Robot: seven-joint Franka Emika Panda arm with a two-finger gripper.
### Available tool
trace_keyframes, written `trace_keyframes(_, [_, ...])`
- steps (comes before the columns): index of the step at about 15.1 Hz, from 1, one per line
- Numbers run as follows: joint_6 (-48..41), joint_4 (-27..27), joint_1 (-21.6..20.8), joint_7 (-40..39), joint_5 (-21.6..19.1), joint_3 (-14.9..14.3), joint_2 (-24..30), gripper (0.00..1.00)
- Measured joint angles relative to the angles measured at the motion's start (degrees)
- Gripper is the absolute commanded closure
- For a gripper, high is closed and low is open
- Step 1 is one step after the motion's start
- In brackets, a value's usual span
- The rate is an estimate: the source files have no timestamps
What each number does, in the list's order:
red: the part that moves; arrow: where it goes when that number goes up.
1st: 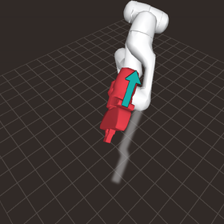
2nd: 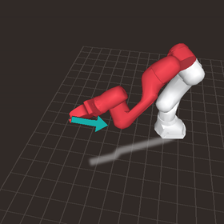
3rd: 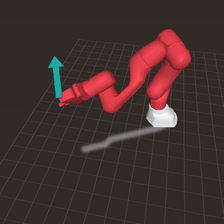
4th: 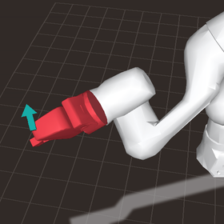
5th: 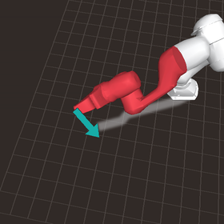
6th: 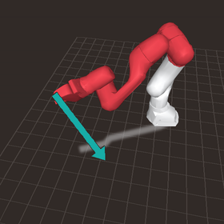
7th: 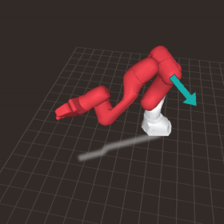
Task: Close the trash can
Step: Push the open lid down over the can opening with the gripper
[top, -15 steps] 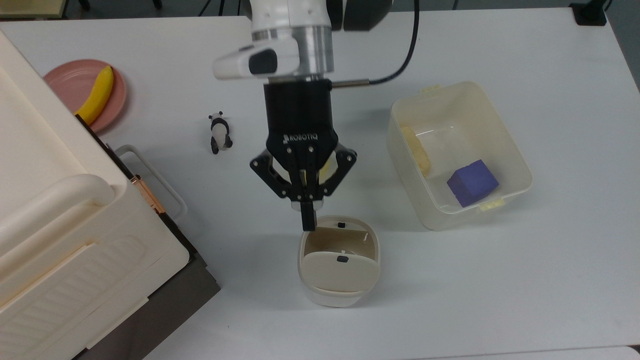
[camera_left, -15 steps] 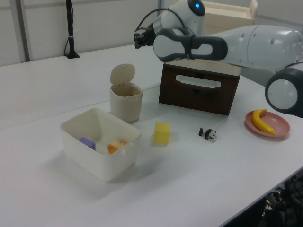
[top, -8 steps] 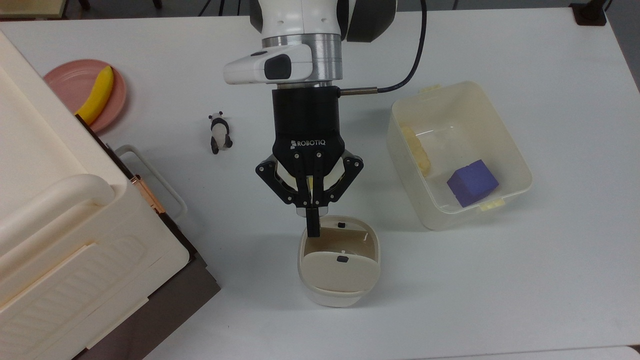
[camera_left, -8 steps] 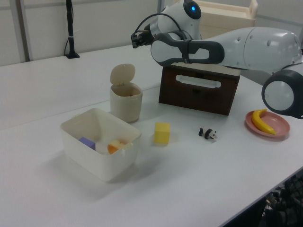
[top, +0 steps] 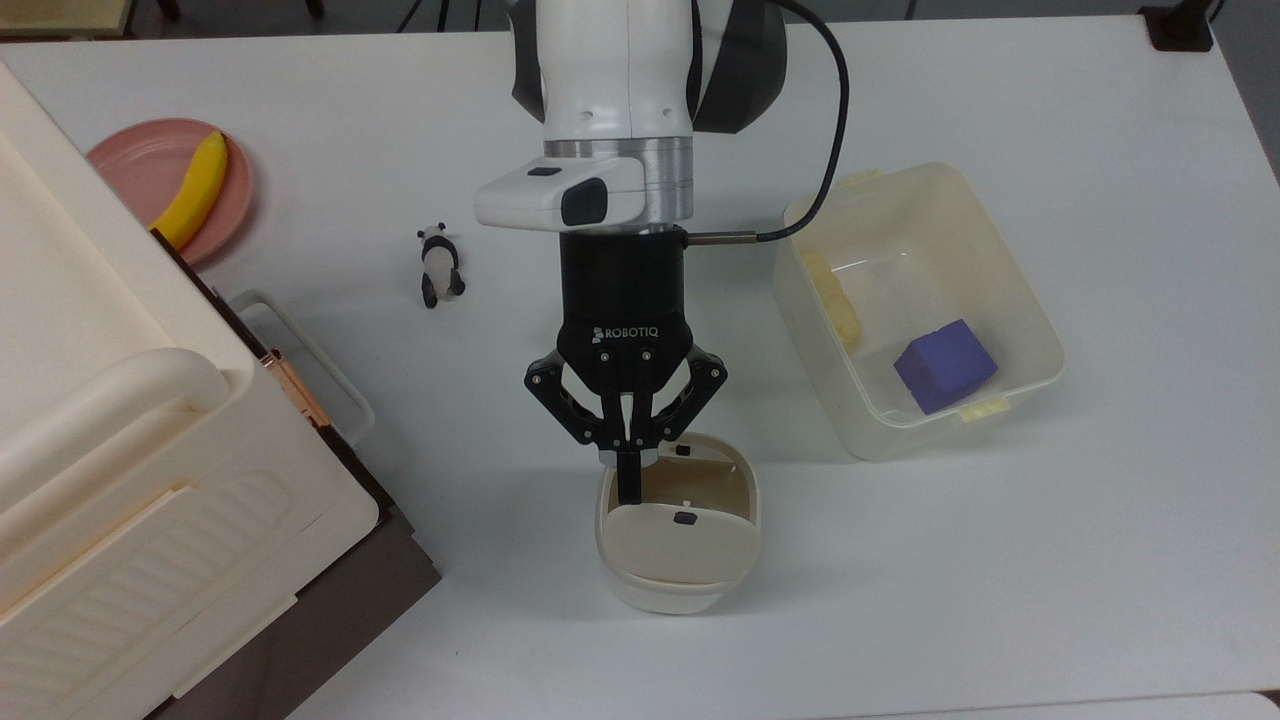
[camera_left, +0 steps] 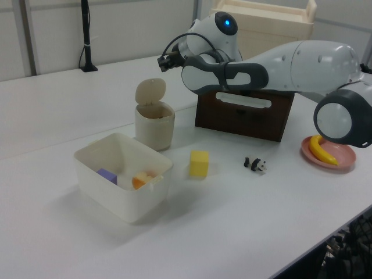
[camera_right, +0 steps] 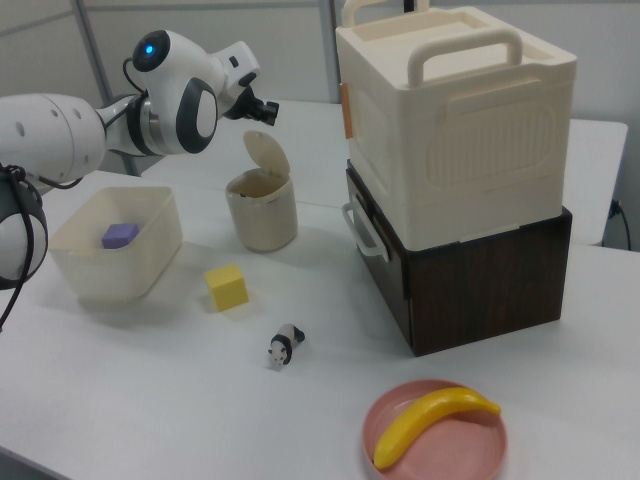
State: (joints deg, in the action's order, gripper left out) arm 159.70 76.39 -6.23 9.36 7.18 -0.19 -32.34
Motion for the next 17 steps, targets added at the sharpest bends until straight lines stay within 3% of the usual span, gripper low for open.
trace_keyframes(17, [3.02, -0.80, -0.88, -0.02, 0.86, 0.02, -2.01, 1.00])
